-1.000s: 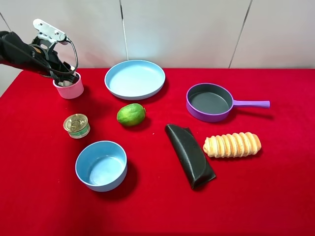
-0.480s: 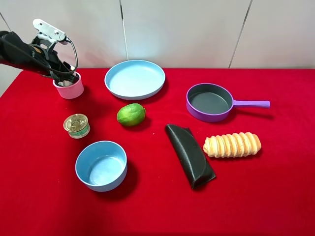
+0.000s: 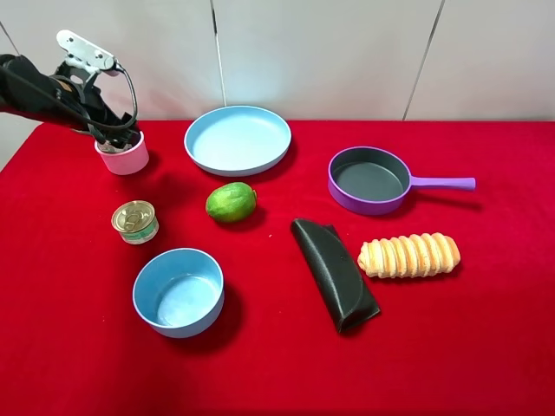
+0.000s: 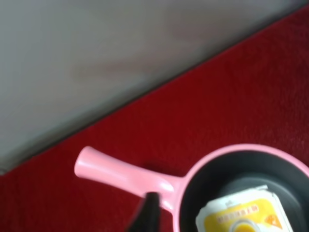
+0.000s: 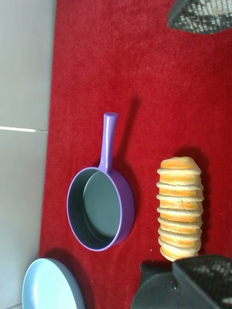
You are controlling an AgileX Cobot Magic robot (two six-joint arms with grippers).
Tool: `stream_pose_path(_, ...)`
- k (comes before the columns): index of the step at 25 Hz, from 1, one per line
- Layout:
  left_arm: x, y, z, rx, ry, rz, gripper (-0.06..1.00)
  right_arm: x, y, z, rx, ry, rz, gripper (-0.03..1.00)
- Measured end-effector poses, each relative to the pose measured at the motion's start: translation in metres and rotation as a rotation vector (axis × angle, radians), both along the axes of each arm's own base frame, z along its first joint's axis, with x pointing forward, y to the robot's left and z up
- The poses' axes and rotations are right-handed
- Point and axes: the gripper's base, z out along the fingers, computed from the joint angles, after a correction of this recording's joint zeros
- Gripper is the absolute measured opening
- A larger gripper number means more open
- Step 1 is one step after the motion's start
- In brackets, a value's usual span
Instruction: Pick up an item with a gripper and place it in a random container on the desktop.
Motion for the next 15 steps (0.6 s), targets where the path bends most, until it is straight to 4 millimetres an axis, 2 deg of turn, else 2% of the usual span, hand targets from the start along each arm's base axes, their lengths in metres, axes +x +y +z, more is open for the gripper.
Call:
stream_pose_path(4, 0.0005, 0.0000, 0.0005, 0.000, -0.008, 0.000, 0.98, 0.0000, 0.0000, 0.0000, 0.000, 0.000, 0.000, 0.69)
stream_pose_path(15, 0.0013, 0.0001, 0.0014, 0.000, -0.021, 0.001, 0.99, 0.0000, 0.0000, 0.0000, 0.000, 0.000, 0.000, 0.69)
